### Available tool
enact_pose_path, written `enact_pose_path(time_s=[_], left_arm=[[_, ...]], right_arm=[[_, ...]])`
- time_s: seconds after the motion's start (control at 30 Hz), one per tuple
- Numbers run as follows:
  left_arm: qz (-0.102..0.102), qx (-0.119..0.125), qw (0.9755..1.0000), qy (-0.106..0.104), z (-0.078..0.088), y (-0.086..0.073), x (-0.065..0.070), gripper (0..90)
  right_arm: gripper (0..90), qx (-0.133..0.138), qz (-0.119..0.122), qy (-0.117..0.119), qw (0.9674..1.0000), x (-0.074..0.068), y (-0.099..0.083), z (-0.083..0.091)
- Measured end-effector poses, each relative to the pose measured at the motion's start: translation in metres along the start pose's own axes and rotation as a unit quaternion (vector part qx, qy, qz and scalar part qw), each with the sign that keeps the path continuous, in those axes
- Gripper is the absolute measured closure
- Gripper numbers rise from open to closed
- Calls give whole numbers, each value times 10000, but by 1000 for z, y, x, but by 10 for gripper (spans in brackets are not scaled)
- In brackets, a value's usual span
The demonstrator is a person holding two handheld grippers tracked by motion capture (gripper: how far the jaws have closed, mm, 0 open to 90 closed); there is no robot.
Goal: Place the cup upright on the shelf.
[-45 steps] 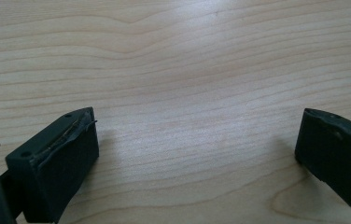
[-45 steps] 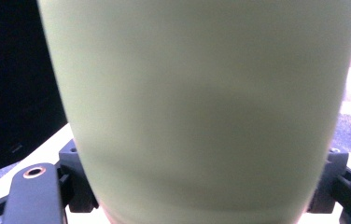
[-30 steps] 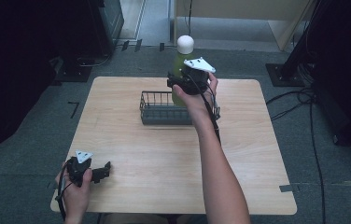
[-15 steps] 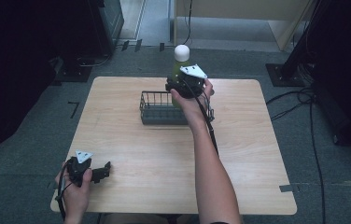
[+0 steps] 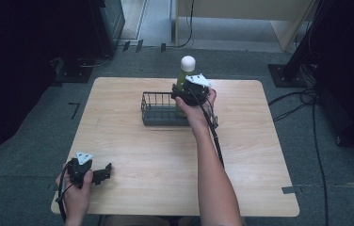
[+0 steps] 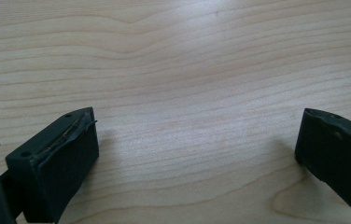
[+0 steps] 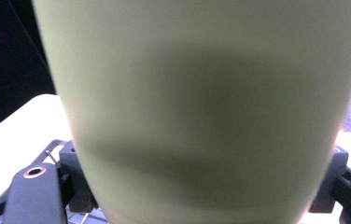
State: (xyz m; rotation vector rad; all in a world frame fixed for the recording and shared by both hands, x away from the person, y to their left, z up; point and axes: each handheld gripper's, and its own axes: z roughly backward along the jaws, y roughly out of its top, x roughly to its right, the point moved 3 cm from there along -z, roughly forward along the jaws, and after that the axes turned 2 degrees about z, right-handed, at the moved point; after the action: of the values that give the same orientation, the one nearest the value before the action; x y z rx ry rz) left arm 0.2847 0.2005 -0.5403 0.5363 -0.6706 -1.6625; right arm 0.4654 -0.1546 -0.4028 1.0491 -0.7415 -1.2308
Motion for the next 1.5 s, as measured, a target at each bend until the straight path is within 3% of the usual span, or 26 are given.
enact_pose_path(time_s=[0.23,0.33,0.47,1.03,1.5], left_arm=[[-1,1,10000,1,0,0,0,1],[1,4,10000,1,0,0,0,0],[4,5,10000,1,0,0,0,0],[2,2,10000,1,0,0,0,0],[3,3,10000,0,0,0,0,0]], right_arm=[[198,41,28,181,9998,2,-2,1],[191,53,-82,185,9998,4,-2,0],[191,55,92,307,9995,2,-4,-1],[169,-200,201,344,9990,4,-8,-2],[125,-359,121,443,9983,9,-7,5]])
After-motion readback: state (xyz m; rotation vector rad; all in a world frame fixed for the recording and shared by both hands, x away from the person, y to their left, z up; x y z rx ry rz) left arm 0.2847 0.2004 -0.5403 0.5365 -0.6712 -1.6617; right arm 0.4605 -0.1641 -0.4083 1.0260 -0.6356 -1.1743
